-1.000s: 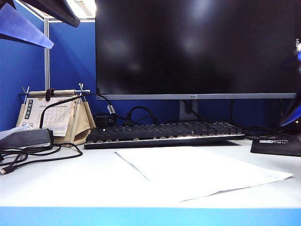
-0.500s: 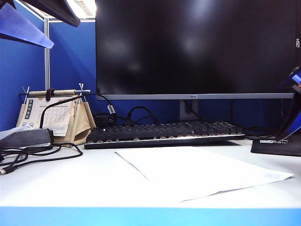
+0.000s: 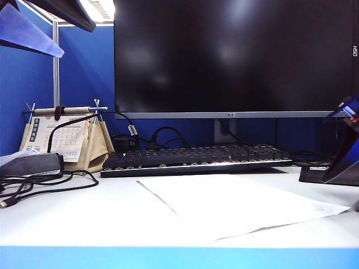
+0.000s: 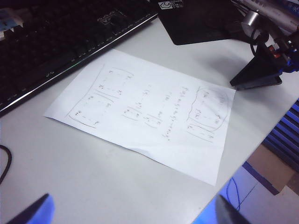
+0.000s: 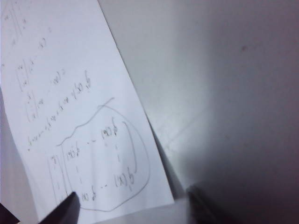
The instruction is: Put a wrinkled paper upside down.
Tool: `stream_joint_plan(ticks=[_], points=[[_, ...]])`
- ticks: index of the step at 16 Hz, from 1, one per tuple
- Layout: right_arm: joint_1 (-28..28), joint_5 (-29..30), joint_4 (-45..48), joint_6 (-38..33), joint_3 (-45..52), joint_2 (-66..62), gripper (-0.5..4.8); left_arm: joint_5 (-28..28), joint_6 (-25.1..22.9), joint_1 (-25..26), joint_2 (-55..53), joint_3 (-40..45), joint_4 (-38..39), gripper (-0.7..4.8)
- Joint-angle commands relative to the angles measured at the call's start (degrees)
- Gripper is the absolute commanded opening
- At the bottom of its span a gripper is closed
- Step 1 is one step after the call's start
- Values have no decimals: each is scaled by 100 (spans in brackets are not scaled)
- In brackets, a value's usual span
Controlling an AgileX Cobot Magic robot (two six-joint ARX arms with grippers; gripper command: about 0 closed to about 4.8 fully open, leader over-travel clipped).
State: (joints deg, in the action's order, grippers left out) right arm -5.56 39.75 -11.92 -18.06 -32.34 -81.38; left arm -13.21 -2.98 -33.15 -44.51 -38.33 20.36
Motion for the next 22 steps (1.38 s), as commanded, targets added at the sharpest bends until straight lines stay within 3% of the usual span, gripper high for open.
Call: stream_joint_plan(ticks=[1,5,7,9,10,11,15,19,20,21,22], points=[[232,46,131,-31,-4,-37,278,11,2,-4,7,-31,-79,462],[658,2,763,-546,-4,-225,269,9,4,-4,7,-31,-70,462],[658,39,955,-748,-4,-420,213,9,4,-4,7,-31,-70,462],[804,173,1097,-752,-4,-789,194,13,4,-2,7,-31,-70,462],[872,240,1493,-938,-2,-839,13,13,2,-2,7,-33,-74,462],[872,236,1519,-942,-2,-839,-5,13,2,-2,7,-31,-72,462],[872,304,1521,-940,-4,-815,-5,15,0,-2,7,-31,-72,462],[872,461,1078,-1023,-4,780,-5,17,0,-2,7,-31,-81,462],[857,752,951,-1049,-2,811,0,13,0,-2,7,-31,-79,462],[857,452,752,-1047,-2,807,283,13,0,-2,7,-31,-77,463],[859,234,887,-1049,-4,608,305,17,2,-2,2,-31,-74,467]])
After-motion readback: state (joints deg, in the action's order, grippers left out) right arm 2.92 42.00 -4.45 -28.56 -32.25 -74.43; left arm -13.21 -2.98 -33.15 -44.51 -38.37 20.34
